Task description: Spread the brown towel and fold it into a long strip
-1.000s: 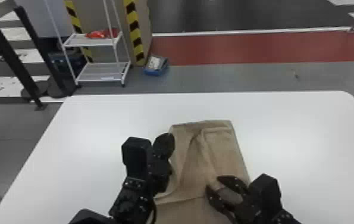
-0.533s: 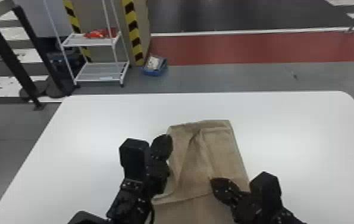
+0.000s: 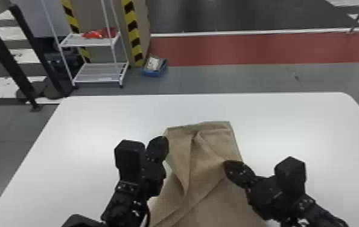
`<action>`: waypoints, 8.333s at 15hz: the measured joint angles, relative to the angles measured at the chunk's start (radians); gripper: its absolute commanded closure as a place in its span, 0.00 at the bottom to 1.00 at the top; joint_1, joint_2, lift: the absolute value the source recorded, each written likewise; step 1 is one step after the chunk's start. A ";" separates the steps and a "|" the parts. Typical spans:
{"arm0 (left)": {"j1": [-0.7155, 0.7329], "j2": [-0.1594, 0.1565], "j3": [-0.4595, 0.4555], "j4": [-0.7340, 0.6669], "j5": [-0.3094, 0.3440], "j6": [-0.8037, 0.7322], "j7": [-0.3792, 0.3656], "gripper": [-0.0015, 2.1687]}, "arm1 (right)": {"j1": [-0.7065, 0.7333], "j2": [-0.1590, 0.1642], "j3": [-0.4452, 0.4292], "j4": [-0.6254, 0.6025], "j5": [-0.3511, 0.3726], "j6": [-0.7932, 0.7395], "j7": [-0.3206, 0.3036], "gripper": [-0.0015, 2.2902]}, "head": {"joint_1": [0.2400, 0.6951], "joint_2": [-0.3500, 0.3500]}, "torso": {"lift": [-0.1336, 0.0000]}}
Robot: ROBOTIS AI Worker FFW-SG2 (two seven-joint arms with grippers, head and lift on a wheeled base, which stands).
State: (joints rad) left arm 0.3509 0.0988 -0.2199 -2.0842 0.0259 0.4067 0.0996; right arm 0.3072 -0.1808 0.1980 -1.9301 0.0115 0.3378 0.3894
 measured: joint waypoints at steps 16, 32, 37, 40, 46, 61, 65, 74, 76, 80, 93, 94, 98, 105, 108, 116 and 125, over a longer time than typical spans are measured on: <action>0.160 0.004 0.174 -0.403 0.033 0.093 0.013 0.61 | -0.036 -0.047 -0.586 -0.212 -0.291 0.269 0.110 0.65 | 1.00 0.30 | 0.13; -0.571 0.063 0.293 0.218 0.255 0.016 0.064 0.61 | -0.669 -0.063 -0.467 0.197 -0.067 0.416 0.114 0.65 | 0.49 0.44 | 0.13; -0.486 0.113 0.341 0.200 0.431 -0.145 0.075 0.61 | -0.651 -0.085 -0.477 0.250 -0.086 0.308 0.161 0.65 | 0.43 0.48 | 0.13; -0.277 0.065 0.329 0.139 0.416 -0.188 0.077 0.61 | -0.436 -0.091 -0.501 0.199 -0.104 0.199 0.197 0.65 | 0.68 0.46 | 0.13; -0.033 -0.003 0.317 0.061 0.348 -0.212 0.214 0.61 | -0.193 -0.092 -0.545 0.179 -0.100 0.050 0.274 0.65 | 1.00 0.45 | 0.13; 0.069 -0.067 0.383 -0.335 0.344 0.403 0.376 0.61 | -0.045 -0.036 -0.808 0.020 -0.145 0.012 0.489 0.65 | 1.00 0.34 | 0.13; -0.140 -0.061 0.395 -0.127 0.349 0.483 0.368 0.61 | -0.264 -0.076 -0.730 0.264 -0.057 0.024 0.471 0.65 | 1.00 0.35 | 0.13; -0.374 -0.051 0.359 0.213 0.300 0.415 0.313 0.60 | -0.515 -0.107 -0.541 0.603 0.089 -0.032 0.386 0.65 | 1.00 0.40 | 0.13; -0.408 -0.049 0.356 0.270 0.289 0.377 0.310 0.60 | -0.555 -0.108 -0.515 0.682 0.110 -0.091 0.365 0.65 | 1.00 0.41 | 0.13; -0.436 -0.046 0.355 0.315 0.279 0.354 0.290 0.06 | -0.585 -0.108 -0.485 0.735 0.120 -0.148 0.317 0.16 | 1.00 0.43 | 0.13; -0.372 -0.020 0.352 0.446 0.109 -0.188 0.134 0.03 | -0.532 -0.128 -0.526 0.745 0.052 -0.245 0.259 0.03 | 1.00 0.43 | 0.13; -0.363 -0.017 0.368 0.446 0.120 -0.198 0.094 0.03 | -0.520 -0.128 -0.533 0.734 0.041 -0.242 0.261 0.03 | 1.00 0.42 | 0.13; -0.341 -0.008 0.421 0.446 0.174 -0.154 0.012 0.03 | -0.494 -0.129 -0.542 0.710 0.029 -0.207 0.267 0.06 | 1.00 0.44 | 0.13; -0.341 0.019 0.444 0.462 0.173 -0.010 -0.182 0.11 | -0.489 -0.119 -0.504 0.709 0.043 -0.150 0.268 0.08 | 1.00 0.43 | 0.13; -0.360 0.034 0.416 0.501 0.152 -0.001 -0.192 0.16 | -0.476 -0.120 -0.510 0.699 0.039 -0.150 0.270 0.08 | 1.00 0.42 | 0.13; -0.398 0.038 0.373 0.532 0.088 0.054 -0.194 0.60 | -0.460 -0.126 -0.532 0.694 0.032 -0.154 0.273 0.08 | 1.00 0.38 | 0.13; -0.376 0.035 0.376 0.453 0.096 0.087 -0.171 0.77 | -0.438 -0.126 -0.547 0.673 0.021 -0.157 0.272 0.08 | 1.00 0.37 | 0.13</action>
State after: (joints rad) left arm -0.0248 0.1333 0.1558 -1.6316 0.1222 0.4940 -0.0715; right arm -0.1306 -0.3069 -0.3495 -1.2567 0.0329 0.1810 0.6612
